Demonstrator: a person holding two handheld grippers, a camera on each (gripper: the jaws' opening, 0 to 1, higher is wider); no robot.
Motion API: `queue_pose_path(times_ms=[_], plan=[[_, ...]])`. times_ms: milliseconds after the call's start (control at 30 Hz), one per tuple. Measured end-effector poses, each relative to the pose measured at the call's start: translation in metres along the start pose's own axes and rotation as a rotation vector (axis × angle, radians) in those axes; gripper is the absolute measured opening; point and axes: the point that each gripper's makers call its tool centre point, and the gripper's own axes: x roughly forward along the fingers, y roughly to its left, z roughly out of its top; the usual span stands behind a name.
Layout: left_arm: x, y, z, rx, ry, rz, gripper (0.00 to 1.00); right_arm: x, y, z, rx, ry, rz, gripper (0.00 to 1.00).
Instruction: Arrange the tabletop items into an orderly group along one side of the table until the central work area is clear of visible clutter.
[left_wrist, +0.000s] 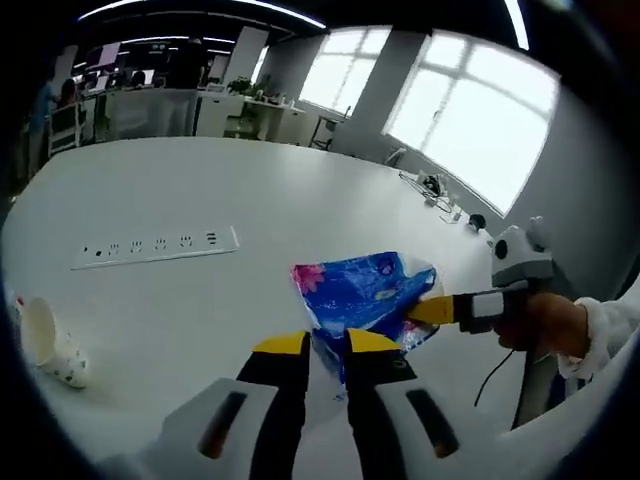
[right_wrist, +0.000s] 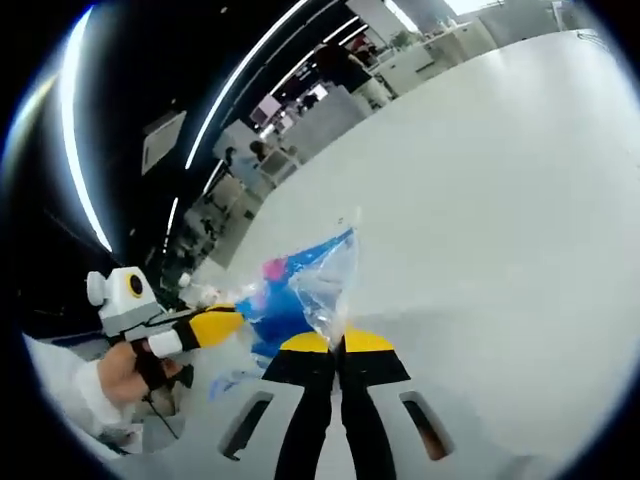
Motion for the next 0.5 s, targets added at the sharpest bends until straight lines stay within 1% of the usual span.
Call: queue_pose_path(times_ms=[67,100,233,333,400,500], plan=[[0.007,0.002,-0.005,-0.014,0.021,0.004,0.14,0.005,-0.004,0.002,0.018,0.001,0.001,0.00],[0.009,0.003,-0.005,-0.011,0.020,0.005,0.15,0.007,-0.006,0.002,0.018,0.003,0.002,0.00],[0.019,0.005,-0.012,-0.004,0.045,0.006,0.18,0.018,-0.014,0.002,0.004,0.039,0.008,0.00],[0.026,0.007,-0.018,0.015,0.067,0.007,0.24,0.026,-0.020,-0.001,-0.007,0.075,0.006,0.00],[0.032,0.008,-0.025,0.018,0.095,0.004,0.28,0.031,-0.026,-0.003,-0.012,0.089,-0.002,0.00],[0.037,0.008,-0.032,0.027,0.118,0.002,0.33,0.037,-0.033,-0.008,-0.019,0.113,-0.011,0.00]])
